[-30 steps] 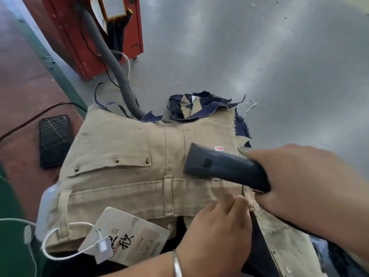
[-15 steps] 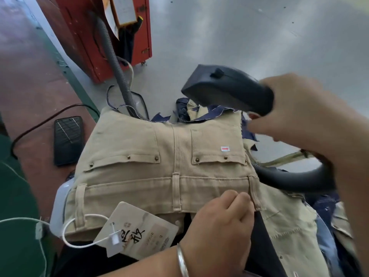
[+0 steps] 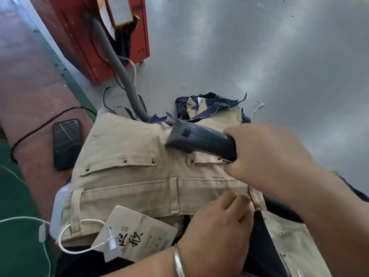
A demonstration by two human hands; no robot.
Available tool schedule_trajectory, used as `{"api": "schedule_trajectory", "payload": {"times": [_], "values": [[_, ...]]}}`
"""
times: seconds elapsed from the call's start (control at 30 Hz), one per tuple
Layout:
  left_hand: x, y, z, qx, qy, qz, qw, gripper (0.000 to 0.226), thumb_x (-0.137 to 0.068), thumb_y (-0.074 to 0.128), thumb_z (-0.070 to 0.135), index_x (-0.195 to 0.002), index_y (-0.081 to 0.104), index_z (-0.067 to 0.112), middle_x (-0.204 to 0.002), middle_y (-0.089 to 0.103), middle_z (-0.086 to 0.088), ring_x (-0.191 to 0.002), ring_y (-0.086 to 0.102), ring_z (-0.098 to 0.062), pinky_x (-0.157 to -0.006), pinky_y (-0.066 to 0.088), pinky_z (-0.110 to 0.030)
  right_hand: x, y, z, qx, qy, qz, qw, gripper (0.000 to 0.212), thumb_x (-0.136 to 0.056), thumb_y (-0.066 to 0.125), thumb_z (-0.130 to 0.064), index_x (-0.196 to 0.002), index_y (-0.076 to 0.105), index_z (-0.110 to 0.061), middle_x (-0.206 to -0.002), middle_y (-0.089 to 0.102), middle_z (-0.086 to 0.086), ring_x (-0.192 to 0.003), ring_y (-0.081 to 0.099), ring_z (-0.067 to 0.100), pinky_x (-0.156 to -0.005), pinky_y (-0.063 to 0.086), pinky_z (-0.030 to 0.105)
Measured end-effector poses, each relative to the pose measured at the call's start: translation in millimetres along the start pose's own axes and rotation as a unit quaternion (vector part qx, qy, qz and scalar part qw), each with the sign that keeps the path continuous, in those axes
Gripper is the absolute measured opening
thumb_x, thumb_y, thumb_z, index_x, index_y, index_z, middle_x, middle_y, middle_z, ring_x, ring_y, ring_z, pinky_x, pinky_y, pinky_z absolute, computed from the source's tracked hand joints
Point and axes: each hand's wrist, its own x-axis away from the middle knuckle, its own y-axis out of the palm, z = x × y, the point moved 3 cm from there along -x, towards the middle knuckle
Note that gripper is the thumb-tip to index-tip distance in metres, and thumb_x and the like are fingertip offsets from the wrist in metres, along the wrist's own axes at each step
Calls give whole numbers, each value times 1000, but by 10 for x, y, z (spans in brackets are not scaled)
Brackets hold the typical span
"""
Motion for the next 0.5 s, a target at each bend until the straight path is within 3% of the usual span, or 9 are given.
{"api": "schedule_trajectory", "payload": {"times": [0.1,0.23,0.33,0.4,0.5], "values": [[4,-55,-11,19,-8,1,1000,32,-70,60,15,-100,70,12,-98,63,3,-86,57,-15,-63,49,-27,-116,-47,94,-83,27,48,995,20,-76,68,-28,-90,55,-30,-70,52,-8,-71,57,22,-57,36,28],[-16,-139,-70,18,-9,37,999,21,-89,52,10,-98,71,9,-98,64,-1,-83,59,-21,-64,51,-35,96,-183,735,-240,116,94,959,21,-59,68,-32,-75,60,-21,-54,62,4,-46,61,19,-49,48,31],[-74,-203,-169,-31,-23,63,997,19,-87,59,6,-101,72,8,-98,65,-4,-84,61,-23,-68,52,-34,438,-155,1095,-269,166,99,943,41,-44,60,-51,-84,61,-39,-57,67,-10,-40,61,18,-48,55,36],[-112,-236,-264,-47,-44,80,995,21,-86,62,5,-105,72,8,-100,65,-6,-88,62,-24,-75,53,-33,622,-64,1249,-276,195,86,937,49,-40,58,-55,-88,59,-47,-57,67,-8,-43,63,27,-40,51,40],[-124,-240,-310,-48,-60,77,994,29,-84,63,6,-112,69,8,-102,63,-5,-90,60,-24,-78,52,-35,815,65,1292,-293,204,60,932,48,-41,58,-52,-88,59,-47,-51,65,-6,-34,59,16,-29,41,39]]}}
